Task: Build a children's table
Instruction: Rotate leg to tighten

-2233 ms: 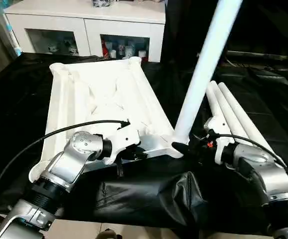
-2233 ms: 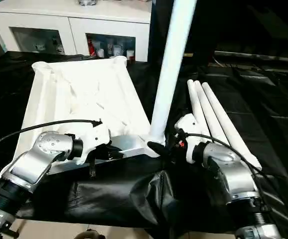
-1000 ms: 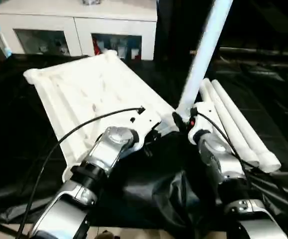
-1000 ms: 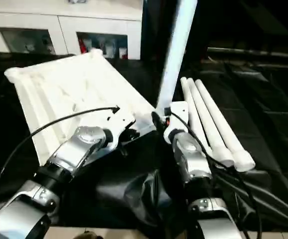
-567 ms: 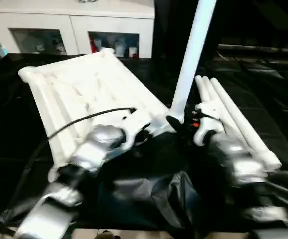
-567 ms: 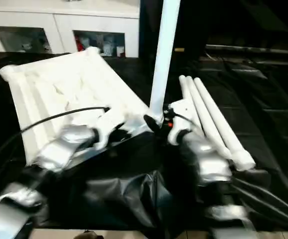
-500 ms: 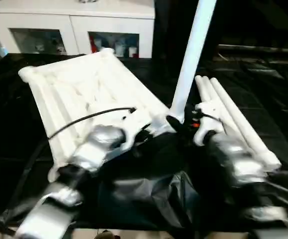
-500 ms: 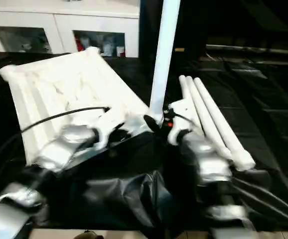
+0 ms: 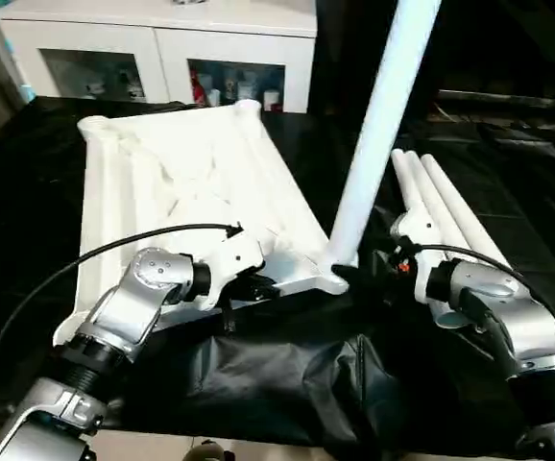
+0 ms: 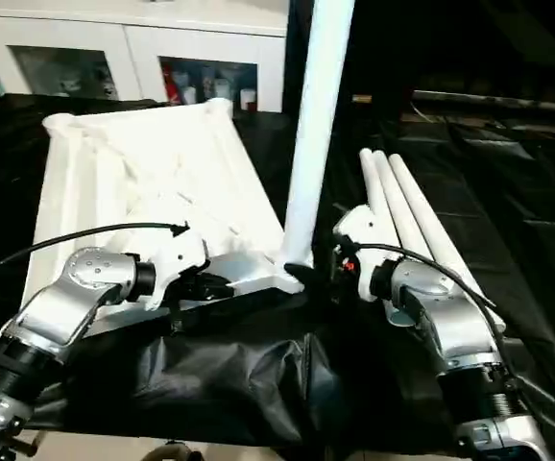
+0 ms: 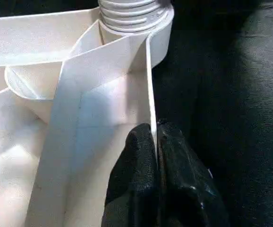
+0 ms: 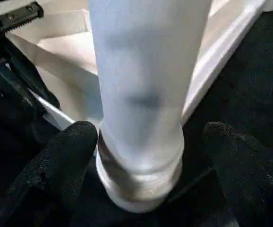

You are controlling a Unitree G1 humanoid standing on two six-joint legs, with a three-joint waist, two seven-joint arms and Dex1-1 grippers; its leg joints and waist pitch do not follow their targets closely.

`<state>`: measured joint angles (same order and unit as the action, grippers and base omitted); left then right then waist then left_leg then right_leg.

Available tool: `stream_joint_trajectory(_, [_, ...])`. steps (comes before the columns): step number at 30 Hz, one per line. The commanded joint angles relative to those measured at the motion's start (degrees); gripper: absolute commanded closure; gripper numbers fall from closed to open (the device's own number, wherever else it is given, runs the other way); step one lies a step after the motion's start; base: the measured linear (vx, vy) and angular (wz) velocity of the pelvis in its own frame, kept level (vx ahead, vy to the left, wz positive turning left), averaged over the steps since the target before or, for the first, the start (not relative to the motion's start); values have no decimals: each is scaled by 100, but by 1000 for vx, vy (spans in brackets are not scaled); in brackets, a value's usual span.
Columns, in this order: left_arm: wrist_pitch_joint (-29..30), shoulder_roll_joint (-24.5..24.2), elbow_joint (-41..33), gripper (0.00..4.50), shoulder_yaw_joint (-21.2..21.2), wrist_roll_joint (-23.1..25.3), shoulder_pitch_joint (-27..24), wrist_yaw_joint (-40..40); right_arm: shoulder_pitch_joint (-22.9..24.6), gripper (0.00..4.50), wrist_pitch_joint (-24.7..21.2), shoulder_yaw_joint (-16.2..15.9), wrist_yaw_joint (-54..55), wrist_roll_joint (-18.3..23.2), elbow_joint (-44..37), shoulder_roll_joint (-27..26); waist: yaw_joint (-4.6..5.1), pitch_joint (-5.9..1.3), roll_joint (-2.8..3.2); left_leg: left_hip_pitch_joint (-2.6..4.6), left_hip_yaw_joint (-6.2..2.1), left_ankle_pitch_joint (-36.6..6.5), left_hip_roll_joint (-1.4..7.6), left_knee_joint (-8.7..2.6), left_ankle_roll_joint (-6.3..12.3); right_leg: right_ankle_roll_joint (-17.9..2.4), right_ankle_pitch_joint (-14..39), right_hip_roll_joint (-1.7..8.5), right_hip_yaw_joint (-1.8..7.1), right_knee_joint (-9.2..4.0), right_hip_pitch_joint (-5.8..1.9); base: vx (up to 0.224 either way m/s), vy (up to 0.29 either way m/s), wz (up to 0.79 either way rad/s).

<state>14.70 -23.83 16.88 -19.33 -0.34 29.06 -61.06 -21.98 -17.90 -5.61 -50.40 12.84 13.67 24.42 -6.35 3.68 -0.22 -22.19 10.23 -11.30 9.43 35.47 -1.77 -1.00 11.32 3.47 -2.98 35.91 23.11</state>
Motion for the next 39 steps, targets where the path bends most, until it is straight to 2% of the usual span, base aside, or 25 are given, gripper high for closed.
stream_joint_trajectory(1, [-122,55,-380,450,-44,-174,82,-135,2,61,-65,-7,-17,20,-52,-11,21,-402,-19,140,-140,-725,419,-472,206,-1403,555,557,308,-389,-278,0,0,0])
stream_joint_trajectory(4, [-112,54,-384,450,-54,-162,83,-125,8,75,-108,-76,-108,21,-59,25,3,-412,-19,139,-138,-661,413,-464,215,-1407,467,555,302,-375,-283,0,0,0])
stream_joint_trajectory(8, [-111,59,-375,450,-46,-139,77,-129,9,121,-132,-67,-137,41,-61,30,4,-414,-20,133,-138,-653,410,-459,212,-1396,471,556,303,-376,-288,0,0,0])
stream_joint_trajectory(13, [-100,50,-372,450,-45,-131,75,-136,26,142,-154,-74,-159,49,-87,32,3,-418,-21,131,-138,-619,408,-455,214,-1394,450,549,302,-371,-291,0,0,0])
stream_joint_trajectory(15, [-91,41,-367,450,-52,-136,81,-129,43,175,-162,-84,-174,53,-98,30,1,-422,-26,132,-136,-591,406,-450,228,-1402,412,550,300,-365,-291,0,0,0])
stream_joint_trajectory(20, [-56,66,-286,450,-17,-115,84,-29,59,195,-121,-79,-96,17,5,-48,3,-423,-30,131,-134,-561,404,-444,249,-1407,411,549,299,-363,-292,0,0,0])
stream_joint_trajectory(22, [-1,221,-92,450,42,-15,136,319,20,197,-57,13,322,-68,304,-276,12,-417,-30,125,-128,-576,402,-444,245,-1416,454,557,304,-368,-279,0,0,0])
stream_joint_trajectory(23, [83,394,87,450,102,55,203,648,-37,197,18,110,766,-153,610,-506,28,-405,-38,122,-132,-649,393,-453,192,-1406,585,556,299,-393,-276,0,0,0])
stream_joint_trajectory(24, [89,403,95,450,105,59,206,665,-40,197,22,115,790,-157,626,-519,35,-414,-43,130,-130,-674,389,-448,161,-1405,625,556,300,-394,-279,0,0,0])
stream_joint_trajectory(25, [242,646,342,450,182,148,327,1129,-139,198,94,263,1365,-201,980,-835,31,-406,-25,135,-142,-734,398,-462,109,-1374,758,568,298,-409,-284,0,0,0])
stream_joint_trajectory(26, [279,706,406,450,203,172,359,1251,-165,198,108,300,1501,-206,1060,-912,67,-381,-33,150,-136,-906,383,-480,23,-1343,1013,543,295,-450,-256,0,0,0])
stream_joint_trajectory(27, [411,915,626,450,266,261,473,1674,-264,198,150,439,1994,-211,1342,-1185,69,-388,-34,149,-145,-954,377,-483,-11,-1315,1102,556,294,-450,-273,0,0,0])
stream_joint_trajectory(28, [499,1097,833,450,328,352,585,2093,-372,198,192,547,2463,-239,1598,-1412,100,-374,-19,155,-141,-1028,378,-491,-64,-1291,1199,555,308,-465,-248,0,0,0])
stream_joint_trajectory(30, [674,1334,1078,450,450,396,727,2597,-517,200,248,661,3023,-275,1912,-1669,131,-376,-29,162,-155,-1151,369,-502,-153,-1235,1415,569,304,-497,-254,0,0,0])
stream_joint_trajectory(32, [789,1598,1319,450,530,401,886,3007,-730,202,370,721,3550,-309,2317,-1987,142,-362,-16,160,-163,-1191,370,-512,-147,-1153,1488,566,307,-523,-245,0,0,0])
stream_joint_trajectory(33, [818,1798,1513,450,538,430,1022,3278,-965,202,477,735,3906,-336,2675,-2279,149,-378,-17,160,-155,-1170,364,-501,-146,-1157,1447,563,308,-513,-246,0,0,0])
stream_joint_trajectory(35, [814,1893,1596,450,543,481,1096,3379,-1134,202,607,723,3952,-369,2888,-2463,166,-374,-22,143,-162,-1184,354,-508,-145,-1123,1460,554,302,-516,-247,0,0,0])
stream_joint_trajectory(36, [814,1893,1596,450,543,481,1096,3379,-1134,202,607,723,3952,-369,2888,-2463,159,-372,-46,147,-155,-1178,354,-505,-114,-1110,1437,563,305,-526,-243,0,0,0])
stream_joint_trajectory(39, [755,1924,1580,450,583,422,1141,3290,-1322,202,841,673,3766,-440,3003,-2667,164,-380,-43,112,-162,-1050,362,-510,-19,-1110,1205,561,300,-491,-266,0,0,0])
